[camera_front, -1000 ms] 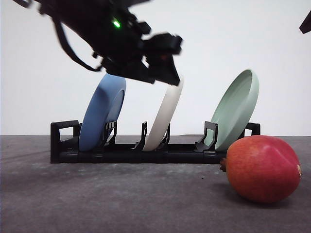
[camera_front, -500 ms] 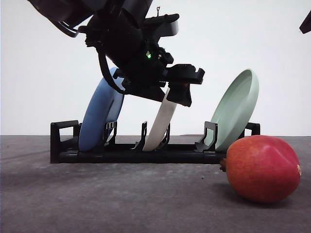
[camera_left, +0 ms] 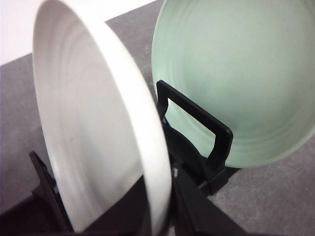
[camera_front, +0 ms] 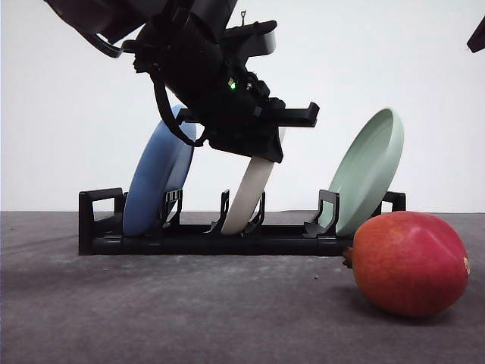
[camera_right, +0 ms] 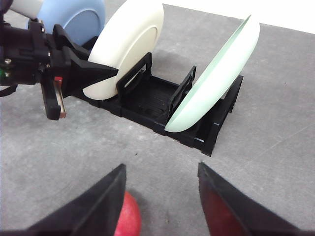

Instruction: Place pomegranate in white plate

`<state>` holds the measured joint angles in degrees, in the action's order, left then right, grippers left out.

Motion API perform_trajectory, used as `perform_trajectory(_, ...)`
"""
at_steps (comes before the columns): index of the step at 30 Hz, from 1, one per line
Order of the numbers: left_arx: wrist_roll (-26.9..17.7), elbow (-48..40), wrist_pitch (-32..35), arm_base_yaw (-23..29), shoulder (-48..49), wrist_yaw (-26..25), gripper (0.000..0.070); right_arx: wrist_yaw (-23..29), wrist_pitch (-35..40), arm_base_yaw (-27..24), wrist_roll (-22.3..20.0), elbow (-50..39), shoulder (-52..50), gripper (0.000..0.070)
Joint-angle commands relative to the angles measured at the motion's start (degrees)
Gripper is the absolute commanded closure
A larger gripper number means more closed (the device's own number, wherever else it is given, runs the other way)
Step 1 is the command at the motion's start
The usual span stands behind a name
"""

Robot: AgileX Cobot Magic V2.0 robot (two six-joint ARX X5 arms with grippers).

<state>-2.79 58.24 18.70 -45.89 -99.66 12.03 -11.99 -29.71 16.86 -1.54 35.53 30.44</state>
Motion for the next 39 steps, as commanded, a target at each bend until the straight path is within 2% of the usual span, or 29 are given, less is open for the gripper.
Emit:
perform_trajectory(1,2.97,1.27,0.61,-0.35,-1.15,0.44,0.0686,0.00,0.52,0.26,-0.17,0.80,0.13,0.0404)
perform_trajectory(8,8.51,1.29,0.61,-0.35,0.59,0.44,0.0686,0.00,0.52,0.26,-0.17,0.81,0.15,0.0404)
perform_trajectory(18,12.73,1.29,0.48,-0.24,5.47,0.29,0.0687,0.01,0.52,0.26,-0.17,0.80,0.15,0.0404)
perform_trajectory(24,16.77,1.31,-0.71,-0.24,9.68,-2.51,0.0687,0.00,0.52,0.26,-0.17,0.80,0.15,0.0404)
perform_trajectory(30,20.72,1.31,-4.74,-0.26,15.20,-6.47,0.0687,0.00,0.52,0.26,-0.17,0.81,0.15,0.0404)
perform_trajectory(39,21.11,1.28,-16.80,-0.61,25.80,-9.06,0.0687,0.00,0.50,0.26,-0.17,0.80,0.15,0.0404)
